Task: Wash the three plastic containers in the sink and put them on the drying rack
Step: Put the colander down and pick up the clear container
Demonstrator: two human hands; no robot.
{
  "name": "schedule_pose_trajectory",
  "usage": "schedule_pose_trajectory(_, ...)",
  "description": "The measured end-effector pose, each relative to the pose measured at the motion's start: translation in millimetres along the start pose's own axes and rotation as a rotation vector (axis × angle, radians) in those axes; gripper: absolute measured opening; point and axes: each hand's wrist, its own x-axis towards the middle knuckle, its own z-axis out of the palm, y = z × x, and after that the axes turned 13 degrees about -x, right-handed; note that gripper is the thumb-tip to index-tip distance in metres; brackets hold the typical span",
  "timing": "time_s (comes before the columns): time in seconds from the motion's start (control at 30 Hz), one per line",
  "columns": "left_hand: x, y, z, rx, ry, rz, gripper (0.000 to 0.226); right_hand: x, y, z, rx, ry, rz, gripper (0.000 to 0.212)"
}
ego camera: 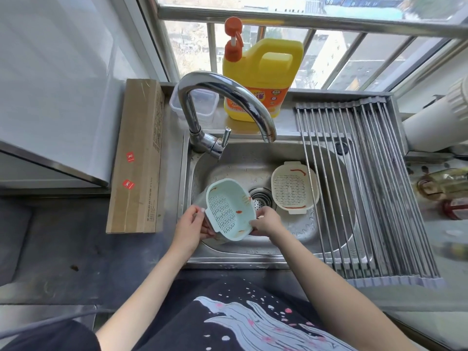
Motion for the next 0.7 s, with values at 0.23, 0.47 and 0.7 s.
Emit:
schedule_pose_trajectory(0.23,-1,2,0,0.135,0.058,0.120,0.020,-5,6,-2,0.020,-0.025,0.027,0.022)
schedule_pose_trajectory(0.47,4,-4,1,0.157,0.116,0.101,0.018,-22,5,-9,0.056,0.175,-0.150,0.006)
schedule_pose_trajectory(0.7,8,-5,10,0.178,0.040,0.104,0.023,0,14,-8,0.905,0.414,0.142,0.015)
